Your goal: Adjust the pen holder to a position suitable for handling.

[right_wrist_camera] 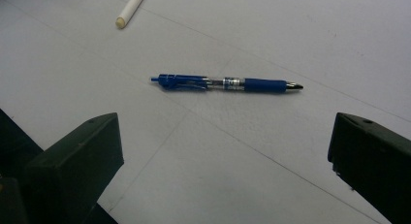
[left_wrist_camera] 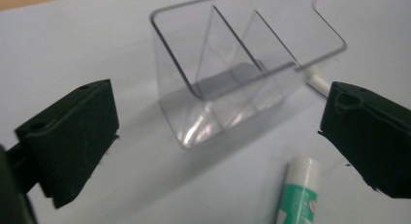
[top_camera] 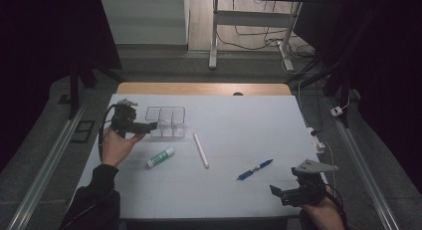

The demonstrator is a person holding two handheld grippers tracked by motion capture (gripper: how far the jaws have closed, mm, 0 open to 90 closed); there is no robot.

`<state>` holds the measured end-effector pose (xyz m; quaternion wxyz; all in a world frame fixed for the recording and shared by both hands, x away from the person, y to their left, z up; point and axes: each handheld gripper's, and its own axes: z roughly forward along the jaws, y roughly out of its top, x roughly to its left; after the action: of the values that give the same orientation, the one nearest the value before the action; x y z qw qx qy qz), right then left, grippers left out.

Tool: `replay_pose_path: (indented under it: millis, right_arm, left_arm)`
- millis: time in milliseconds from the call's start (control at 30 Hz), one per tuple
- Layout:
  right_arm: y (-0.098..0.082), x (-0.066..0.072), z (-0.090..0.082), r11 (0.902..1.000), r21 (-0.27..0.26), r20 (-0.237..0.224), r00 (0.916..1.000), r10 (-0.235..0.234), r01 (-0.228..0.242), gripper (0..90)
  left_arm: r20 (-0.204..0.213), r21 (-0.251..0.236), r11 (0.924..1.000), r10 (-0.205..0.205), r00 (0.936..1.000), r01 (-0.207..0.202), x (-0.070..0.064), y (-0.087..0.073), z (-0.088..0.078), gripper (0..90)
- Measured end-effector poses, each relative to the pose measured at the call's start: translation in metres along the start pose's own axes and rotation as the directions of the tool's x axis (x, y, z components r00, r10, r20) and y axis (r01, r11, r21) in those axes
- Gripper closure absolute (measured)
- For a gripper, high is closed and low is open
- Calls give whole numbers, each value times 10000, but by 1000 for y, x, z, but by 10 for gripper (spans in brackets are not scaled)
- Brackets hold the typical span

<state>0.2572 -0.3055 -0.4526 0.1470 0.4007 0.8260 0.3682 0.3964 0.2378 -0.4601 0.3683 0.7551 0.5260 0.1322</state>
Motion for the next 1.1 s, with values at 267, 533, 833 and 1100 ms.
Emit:
replay_pose_path:
  millis: [267, 533, 833, 1100]
  right_arm:
    - [0, 0, 0, 10000, 37, -18, 10000, -4, 4, 0]
    - [0, 0, 1, 9999, 100, -32, 10000, -55, 56, 0]
    - [0, 0, 1, 9999, 148, -45, 10000, -67, 68, 0]
    - [0, 0, 2, 9998, 157, -99, 9999, -86, 88, 0]
  left_arm:
    - [-579, -22, 10000, -51, 9983, 50, 6, 19, 1, 96]
    - [-1070, 558, 9971, -450, 9932, 512, 9, 30, 9, 340]
    - [-1172, 828, 9867, -1295, 9846, 1397, 10, 32, 18, 580]
    - [-1628, 920, 9768, -1769, 9707, 1934, 6, 34, 22, 696]
